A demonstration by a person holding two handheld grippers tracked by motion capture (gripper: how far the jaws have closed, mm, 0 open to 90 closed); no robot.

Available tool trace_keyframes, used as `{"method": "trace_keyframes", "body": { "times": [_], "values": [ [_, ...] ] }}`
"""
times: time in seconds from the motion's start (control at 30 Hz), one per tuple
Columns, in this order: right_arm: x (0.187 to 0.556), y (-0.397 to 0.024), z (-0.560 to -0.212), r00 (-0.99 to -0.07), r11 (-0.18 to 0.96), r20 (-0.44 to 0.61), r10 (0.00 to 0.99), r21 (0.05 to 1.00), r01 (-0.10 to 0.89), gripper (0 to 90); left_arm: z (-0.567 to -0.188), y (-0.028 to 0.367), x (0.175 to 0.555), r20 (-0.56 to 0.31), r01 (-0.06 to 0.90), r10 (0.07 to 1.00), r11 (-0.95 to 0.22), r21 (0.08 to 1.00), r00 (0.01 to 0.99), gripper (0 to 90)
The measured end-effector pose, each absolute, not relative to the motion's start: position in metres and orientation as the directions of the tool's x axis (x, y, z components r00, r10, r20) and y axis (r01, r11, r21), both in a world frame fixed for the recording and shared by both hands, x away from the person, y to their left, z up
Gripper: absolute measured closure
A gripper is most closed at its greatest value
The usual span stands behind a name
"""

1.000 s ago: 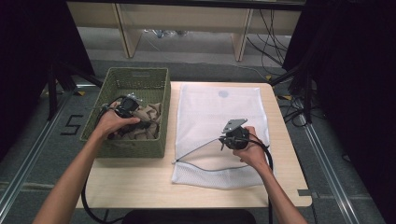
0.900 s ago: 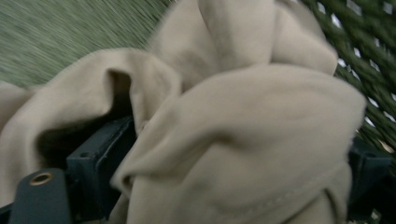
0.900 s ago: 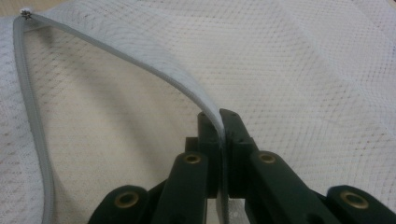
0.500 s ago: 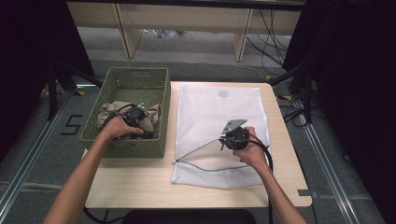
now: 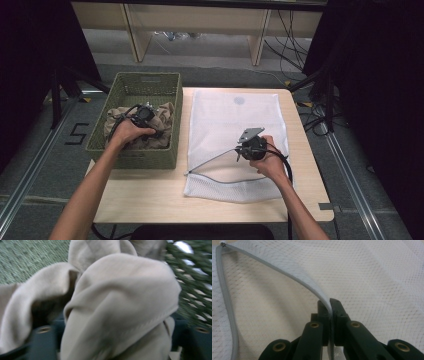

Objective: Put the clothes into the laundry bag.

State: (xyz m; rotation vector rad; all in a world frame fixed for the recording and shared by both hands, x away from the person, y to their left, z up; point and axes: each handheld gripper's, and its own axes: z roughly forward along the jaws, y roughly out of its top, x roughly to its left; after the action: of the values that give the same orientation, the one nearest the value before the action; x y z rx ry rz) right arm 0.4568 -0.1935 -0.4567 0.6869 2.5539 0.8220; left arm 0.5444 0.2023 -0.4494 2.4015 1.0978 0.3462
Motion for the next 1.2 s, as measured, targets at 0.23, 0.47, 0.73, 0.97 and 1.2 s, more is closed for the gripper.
{"method": "trace_keyframes", "body": {
  "times": [0.23,0.47,0.73,0.97,1.2],
  "values": [
    [0.457,-0.192,-0.457,-0.820,0.721,-0.203,0.535,0.617,0.317,87.9,-0.469,0.206,0.542,0.109,0.635,0.694,-0.701,0.324,0.711,7.4],
    [0.457,-0.192,-0.457,-0.814,0.710,-0.191,0.548,0.622,0.332,87.7,-0.475,0.211,0.547,0.073,0.648,0.708,-0.678,0.346,0.702,33.2],
    [0.455,-0.193,-0.454,-0.816,0.714,-0.204,0.540,0.624,0.316,87.7,-0.470,0.214,0.543,0.111,0.609,0.693,-0.688,0.395,0.712,67.1],
    [0.457,-0.193,-0.455,-0.820,0.710,-0.194,0.538,0.629,0.317,88.1,-0.453,0.216,0.540,0.093,0.606,0.748,-0.597,0.526,0.657,70.5],
    [0.456,-0.194,-0.449,-0.817,0.698,-0.194,0.543,0.646,0.310,89.1,-0.404,0.232,0.526,0.000,0.566,0.785,-0.447,0.692,0.620,70.6]
  ]
}}
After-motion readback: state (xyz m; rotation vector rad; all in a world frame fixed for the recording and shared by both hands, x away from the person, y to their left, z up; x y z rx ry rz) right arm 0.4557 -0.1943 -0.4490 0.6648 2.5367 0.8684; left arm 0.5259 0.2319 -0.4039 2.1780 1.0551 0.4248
